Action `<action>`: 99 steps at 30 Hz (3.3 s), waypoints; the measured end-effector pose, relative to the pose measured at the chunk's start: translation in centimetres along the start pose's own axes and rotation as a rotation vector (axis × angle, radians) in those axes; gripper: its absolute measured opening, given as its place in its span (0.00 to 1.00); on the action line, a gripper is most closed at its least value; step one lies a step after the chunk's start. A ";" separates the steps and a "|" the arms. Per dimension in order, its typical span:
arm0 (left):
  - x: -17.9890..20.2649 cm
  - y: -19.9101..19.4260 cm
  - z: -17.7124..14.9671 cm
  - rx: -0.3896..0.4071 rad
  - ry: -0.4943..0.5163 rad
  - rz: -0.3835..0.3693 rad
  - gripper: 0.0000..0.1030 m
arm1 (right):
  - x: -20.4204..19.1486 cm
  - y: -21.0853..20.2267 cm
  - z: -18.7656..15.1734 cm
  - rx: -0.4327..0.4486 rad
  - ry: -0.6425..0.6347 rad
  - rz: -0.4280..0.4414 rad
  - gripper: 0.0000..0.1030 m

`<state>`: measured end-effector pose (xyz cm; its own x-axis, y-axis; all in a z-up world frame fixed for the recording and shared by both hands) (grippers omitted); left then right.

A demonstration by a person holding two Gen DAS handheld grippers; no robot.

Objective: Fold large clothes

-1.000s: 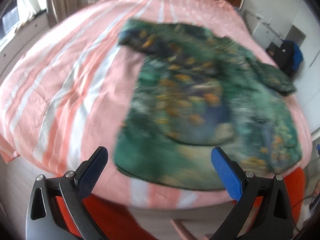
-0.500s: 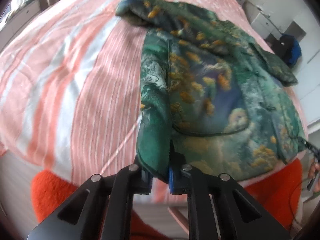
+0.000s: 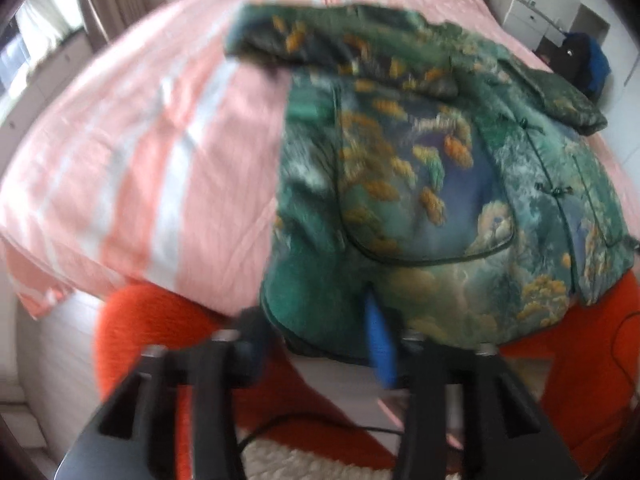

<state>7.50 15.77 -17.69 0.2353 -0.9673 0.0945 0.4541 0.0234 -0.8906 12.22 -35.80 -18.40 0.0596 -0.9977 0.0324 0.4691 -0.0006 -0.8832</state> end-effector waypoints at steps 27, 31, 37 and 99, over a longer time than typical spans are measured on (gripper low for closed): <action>4.9 2.2 19.1 0.267 0.112 0.029 0.14 | -12.5 -7.7 -1.0 0.377 -0.144 0.033 0.76; -7.9 -2.1 20.9 0.348 -0.182 0.123 0.14 | -12.8 -7.5 -0.4 0.397 -0.141 0.054 0.76; -27.4 0.2 17.6 0.279 -0.527 0.499 0.23 | -14.4 -7.1 0.6 0.389 -0.188 0.089 0.76; 2.5 4.9 8.6 0.397 -0.117 0.106 0.97 | -7.3 13.6 14.9 0.183 -0.110 -0.001 1.00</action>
<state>17.67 15.65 -18.04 0.3837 -0.9199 0.0816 0.7122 0.2385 -0.6602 31.31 -27.56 -23.65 0.1501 -0.9842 0.0934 0.6208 0.0203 -0.7837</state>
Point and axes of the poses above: each gripper's, at about its wrist camera, not at the fingertips, and y roughly the way its jaws point, x to its right, z to its top, the point moved 8 cm from there along y, roughly the way its jaws point, and after that the axes turned 10 degrees about -y, right-handed, at the moved point
